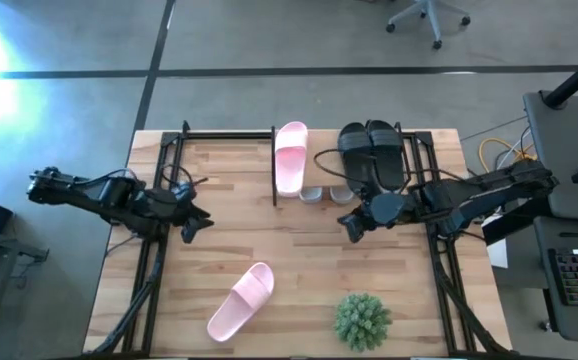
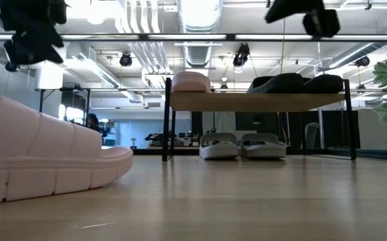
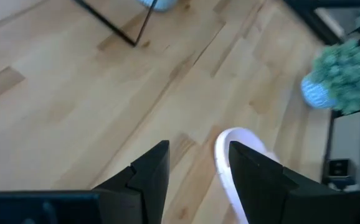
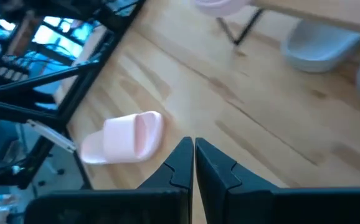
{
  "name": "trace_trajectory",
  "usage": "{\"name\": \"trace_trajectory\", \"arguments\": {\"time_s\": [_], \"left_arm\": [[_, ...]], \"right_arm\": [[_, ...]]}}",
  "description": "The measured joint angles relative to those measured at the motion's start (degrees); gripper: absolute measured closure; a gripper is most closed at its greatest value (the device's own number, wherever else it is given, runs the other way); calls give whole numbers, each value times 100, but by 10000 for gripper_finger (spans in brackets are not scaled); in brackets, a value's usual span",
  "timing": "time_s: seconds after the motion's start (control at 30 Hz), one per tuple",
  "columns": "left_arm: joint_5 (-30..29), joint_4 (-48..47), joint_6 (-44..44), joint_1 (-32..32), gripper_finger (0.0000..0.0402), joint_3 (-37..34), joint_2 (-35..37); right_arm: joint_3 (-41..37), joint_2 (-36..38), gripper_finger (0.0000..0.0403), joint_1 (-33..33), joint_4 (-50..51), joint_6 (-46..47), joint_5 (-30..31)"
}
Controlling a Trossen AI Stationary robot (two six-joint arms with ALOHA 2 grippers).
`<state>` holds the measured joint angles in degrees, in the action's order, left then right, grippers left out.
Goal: Pick and place slides into the shelf
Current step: Put the left pink slides on the shelf
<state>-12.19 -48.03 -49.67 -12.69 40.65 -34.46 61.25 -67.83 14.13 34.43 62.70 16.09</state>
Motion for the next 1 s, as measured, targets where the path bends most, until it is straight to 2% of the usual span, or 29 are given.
{"name": "trace_trajectory", "arguments": {"time_s": [0.3,0.63,1.0], "left_arm": [[22,54,48,0,250,-226,-302],[226,818,274,2,250,-278,-569],[256,869,356,-7,263,-349,-612]], "right_arm": [[170,-1104,394,-139,-930,-37,-6],[1007,-2248,395,-631,-962,-207,63],[2201,-3171,395,-946,-602,-768,42]]}}
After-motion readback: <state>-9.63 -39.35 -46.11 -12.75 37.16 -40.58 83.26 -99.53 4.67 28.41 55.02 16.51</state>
